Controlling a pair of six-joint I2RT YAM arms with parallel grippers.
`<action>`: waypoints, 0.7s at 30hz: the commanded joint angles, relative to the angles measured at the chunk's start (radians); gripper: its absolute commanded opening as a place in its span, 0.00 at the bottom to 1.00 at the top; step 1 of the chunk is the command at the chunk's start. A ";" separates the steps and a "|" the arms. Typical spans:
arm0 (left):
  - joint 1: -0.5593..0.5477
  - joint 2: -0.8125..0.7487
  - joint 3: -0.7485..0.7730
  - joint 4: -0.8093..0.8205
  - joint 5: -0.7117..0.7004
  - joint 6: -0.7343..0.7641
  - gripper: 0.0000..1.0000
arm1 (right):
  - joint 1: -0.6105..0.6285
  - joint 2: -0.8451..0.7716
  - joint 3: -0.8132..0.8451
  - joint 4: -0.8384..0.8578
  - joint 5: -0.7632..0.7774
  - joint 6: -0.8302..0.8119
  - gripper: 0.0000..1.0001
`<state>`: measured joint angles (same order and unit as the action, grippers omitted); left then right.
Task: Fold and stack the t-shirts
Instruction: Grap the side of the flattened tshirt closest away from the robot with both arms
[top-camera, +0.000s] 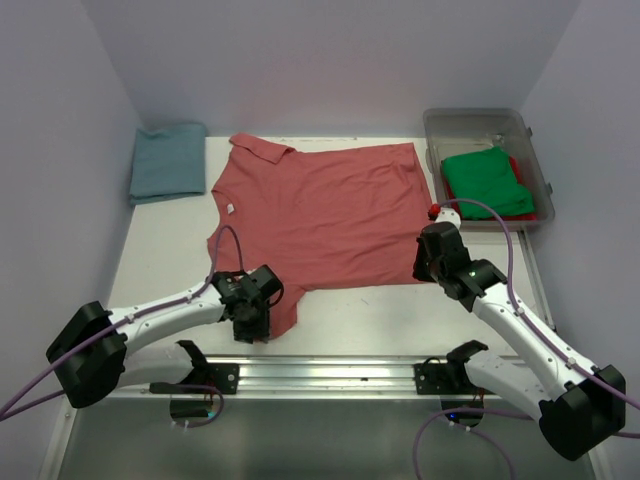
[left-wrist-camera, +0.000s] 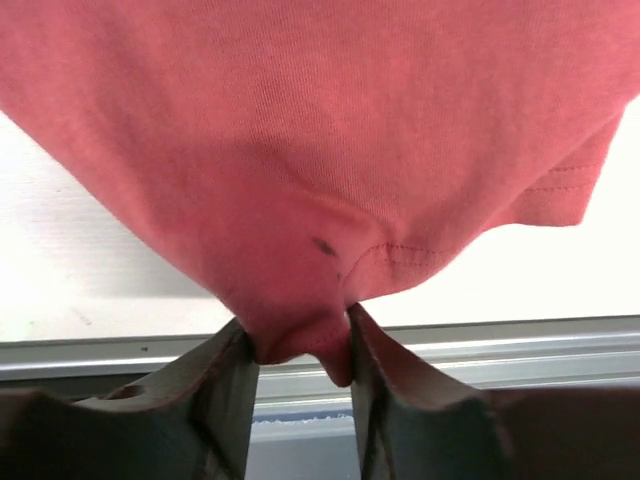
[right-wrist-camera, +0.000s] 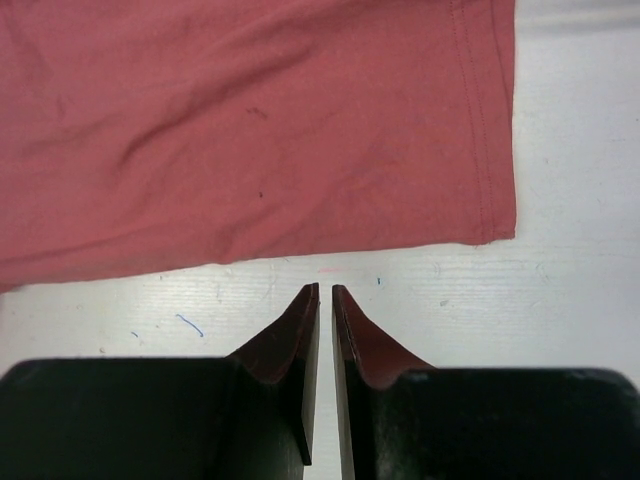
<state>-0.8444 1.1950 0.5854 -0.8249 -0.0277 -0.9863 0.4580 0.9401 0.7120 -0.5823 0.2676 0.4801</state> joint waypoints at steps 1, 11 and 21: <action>-0.016 -0.031 0.066 -0.046 -0.075 -0.018 0.41 | 0.002 -0.003 -0.003 -0.002 0.004 0.015 0.14; -0.022 -0.029 0.054 -0.057 -0.098 -0.018 0.13 | 0.002 0.005 0.003 -0.005 0.015 0.015 0.11; -0.038 -0.084 0.137 -0.124 -0.167 -0.025 0.00 | -0.001 -0.018 -0.026 -0.080 0.344 0.176 0.10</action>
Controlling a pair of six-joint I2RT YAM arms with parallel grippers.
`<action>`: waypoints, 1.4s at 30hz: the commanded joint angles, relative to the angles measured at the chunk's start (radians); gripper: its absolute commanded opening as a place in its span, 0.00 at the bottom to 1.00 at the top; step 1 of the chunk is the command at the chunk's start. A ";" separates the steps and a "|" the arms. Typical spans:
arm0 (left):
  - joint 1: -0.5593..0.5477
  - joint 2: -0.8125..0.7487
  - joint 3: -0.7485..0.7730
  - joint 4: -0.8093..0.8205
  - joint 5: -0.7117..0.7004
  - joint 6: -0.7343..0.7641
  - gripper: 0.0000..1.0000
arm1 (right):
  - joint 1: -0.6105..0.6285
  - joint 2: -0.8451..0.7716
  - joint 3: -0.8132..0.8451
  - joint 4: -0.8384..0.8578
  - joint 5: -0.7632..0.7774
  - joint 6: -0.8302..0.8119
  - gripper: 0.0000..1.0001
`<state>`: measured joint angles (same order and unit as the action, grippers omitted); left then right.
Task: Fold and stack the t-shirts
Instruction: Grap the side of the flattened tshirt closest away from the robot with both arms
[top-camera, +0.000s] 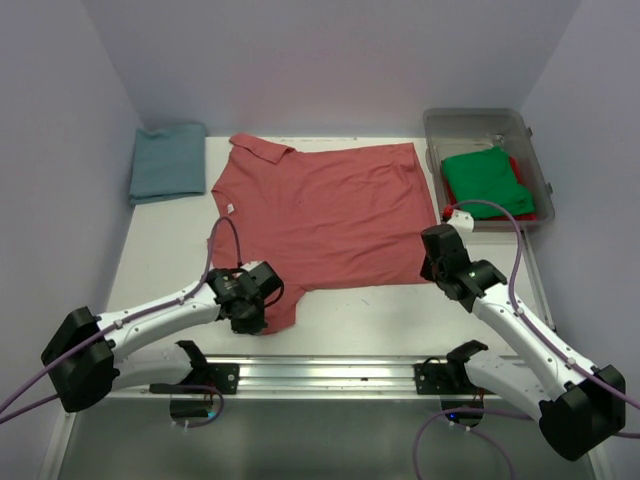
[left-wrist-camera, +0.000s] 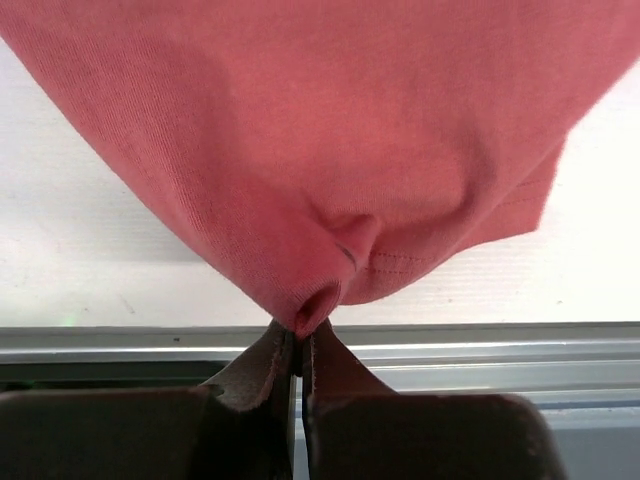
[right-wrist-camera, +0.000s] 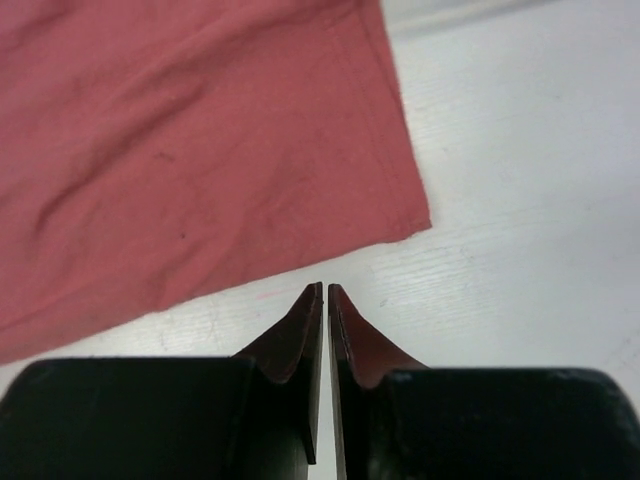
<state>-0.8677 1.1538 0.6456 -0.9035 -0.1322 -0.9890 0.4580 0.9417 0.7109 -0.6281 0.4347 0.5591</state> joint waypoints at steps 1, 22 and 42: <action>-0.020 -0.052 0.091 -0.055 -0.073 -0.023 0.00 | 0.001 -0.023 -0.034 -0.039 0.208 0.117 0.11; -0.022 -0.345 0.284 -0.360 -0.334 -0.129 0.00 | -0.022 0.288 -0.070 0.067 0.263 0.432 0.55; -0.022 -0.370 0.289 -0.393 -0.336 -0.155 0.00 | -0.032 0.183 -0.168 0.053 0.069 0.472 0.38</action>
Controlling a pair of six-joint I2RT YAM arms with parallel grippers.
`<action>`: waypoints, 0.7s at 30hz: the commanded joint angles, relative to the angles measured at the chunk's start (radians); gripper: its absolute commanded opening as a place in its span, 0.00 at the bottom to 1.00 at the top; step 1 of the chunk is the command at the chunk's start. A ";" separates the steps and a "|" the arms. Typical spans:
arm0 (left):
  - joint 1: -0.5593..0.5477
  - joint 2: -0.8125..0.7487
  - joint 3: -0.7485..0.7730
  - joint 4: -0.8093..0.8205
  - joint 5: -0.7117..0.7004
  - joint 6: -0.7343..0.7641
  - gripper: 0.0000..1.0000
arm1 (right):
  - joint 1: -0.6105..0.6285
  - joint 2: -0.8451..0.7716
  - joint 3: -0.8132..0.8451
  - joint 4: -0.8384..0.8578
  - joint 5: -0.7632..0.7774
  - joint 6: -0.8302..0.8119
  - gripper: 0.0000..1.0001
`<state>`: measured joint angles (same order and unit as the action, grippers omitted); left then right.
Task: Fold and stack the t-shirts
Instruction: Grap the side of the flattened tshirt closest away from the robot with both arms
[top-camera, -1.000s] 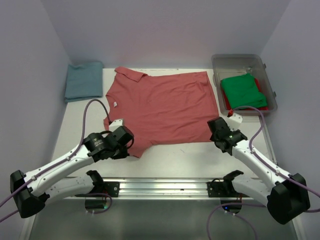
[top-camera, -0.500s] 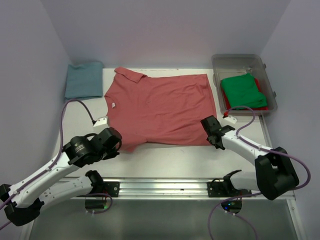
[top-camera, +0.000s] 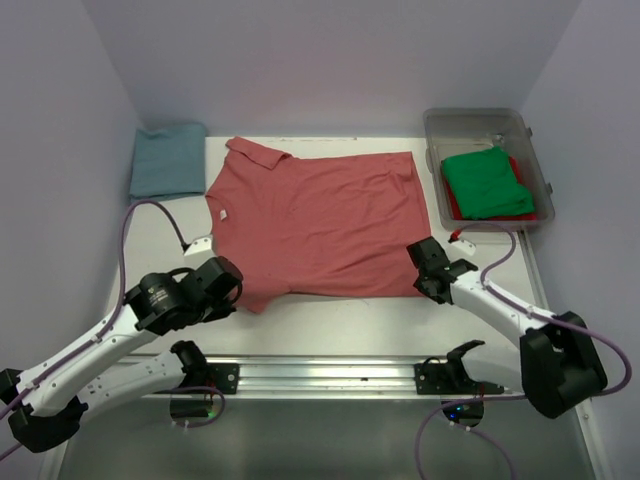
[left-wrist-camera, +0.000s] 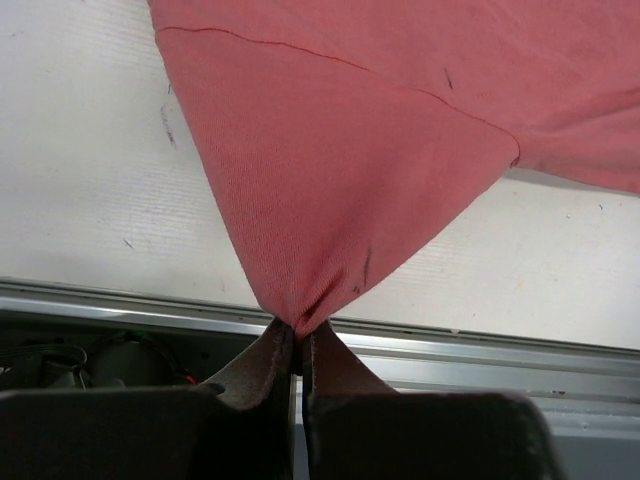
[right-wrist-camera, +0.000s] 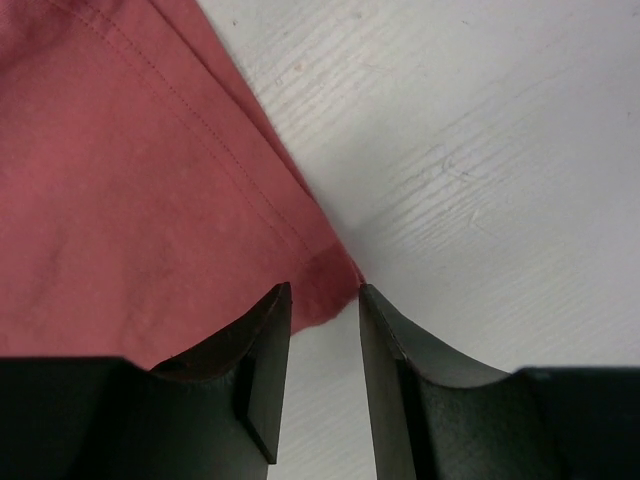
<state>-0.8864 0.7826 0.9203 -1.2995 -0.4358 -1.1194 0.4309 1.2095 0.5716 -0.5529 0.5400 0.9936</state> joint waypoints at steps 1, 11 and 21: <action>-0.003 0.001 0.011 0.008 -0.032 -0.025 0.00 | -0.004 -0.105 -0.033 -0.034 -0.043 0.037 0.37; -0.003 0.003 -0.006 0.034 -0.020 -0.011 0.00 | -0.004 -0.070 -0.013 -0.035 -0.003 0.042 0.32; -0.003 -0.019 -0.020 0.029 -0.018 -0.023 0.00 | -0.003 -0.021 -0.026 -0.012 -0.026 0.043 0.19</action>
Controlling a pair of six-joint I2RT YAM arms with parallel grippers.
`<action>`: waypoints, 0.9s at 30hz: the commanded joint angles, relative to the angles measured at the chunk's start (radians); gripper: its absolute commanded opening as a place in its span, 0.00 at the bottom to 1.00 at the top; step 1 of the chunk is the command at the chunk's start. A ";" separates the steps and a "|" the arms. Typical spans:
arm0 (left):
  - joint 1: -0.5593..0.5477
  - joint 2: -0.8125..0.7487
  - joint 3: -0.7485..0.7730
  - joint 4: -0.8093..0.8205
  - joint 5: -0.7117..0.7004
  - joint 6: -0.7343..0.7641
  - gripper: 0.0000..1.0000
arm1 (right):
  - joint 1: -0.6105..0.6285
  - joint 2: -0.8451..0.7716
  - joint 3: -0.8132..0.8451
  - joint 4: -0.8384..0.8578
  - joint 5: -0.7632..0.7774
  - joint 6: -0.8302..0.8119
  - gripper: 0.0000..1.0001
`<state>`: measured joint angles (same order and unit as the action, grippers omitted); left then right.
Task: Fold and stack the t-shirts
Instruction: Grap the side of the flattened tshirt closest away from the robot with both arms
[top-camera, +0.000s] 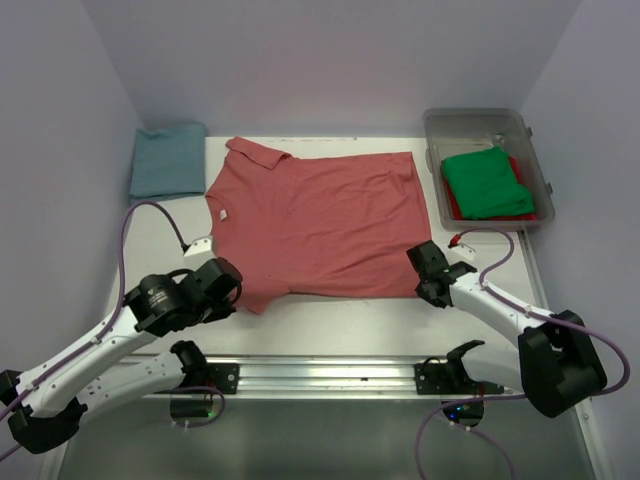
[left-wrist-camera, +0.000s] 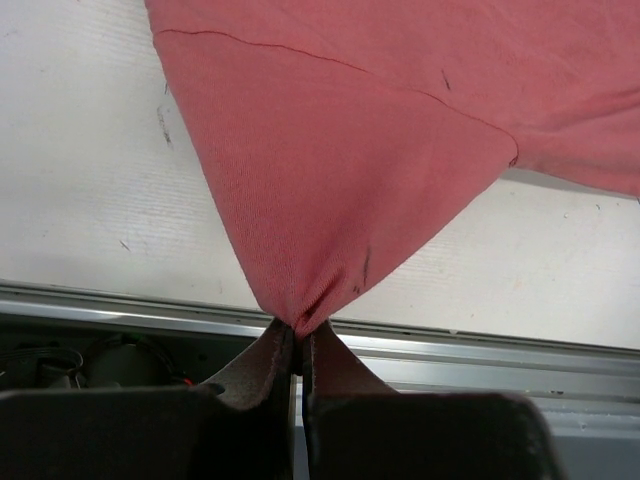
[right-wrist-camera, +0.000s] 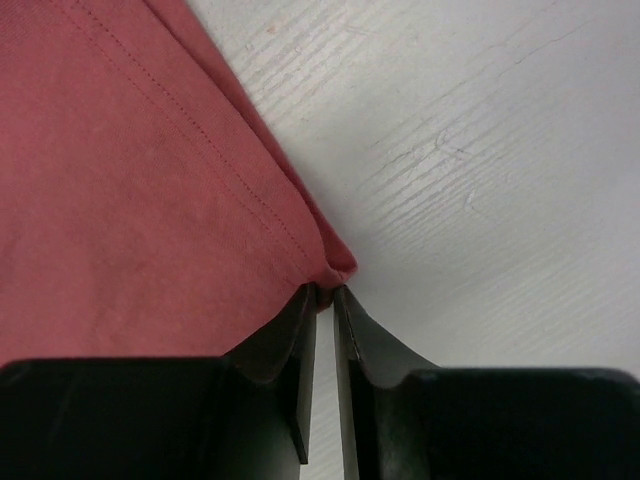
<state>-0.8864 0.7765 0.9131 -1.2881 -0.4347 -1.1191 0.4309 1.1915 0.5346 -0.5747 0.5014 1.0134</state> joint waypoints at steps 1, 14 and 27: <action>-0.003 -0.011 -0.013 0.019 -0.018 -0.024 0.00 | -0.004 -0.007 0.010 0.007 0.006 0.024 0.15; -0.003 -0.008 0.004 0.015 -0.027 -0.025 0.00 | -0.003 -0.349 0.044 -0.260 -0.008 0.004 0.00; -0.003 -0.048 0.060 -0.002 -0.136 -0.044 0.00 | -0.003 -0.529 0.070 -0.243 0.008 -0.073 0.00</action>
<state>-0.8864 0.7547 0.9340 -1.2957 -0.4770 -1.1309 0.4309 0.6624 0.5560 -0.8383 0.4793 0.9806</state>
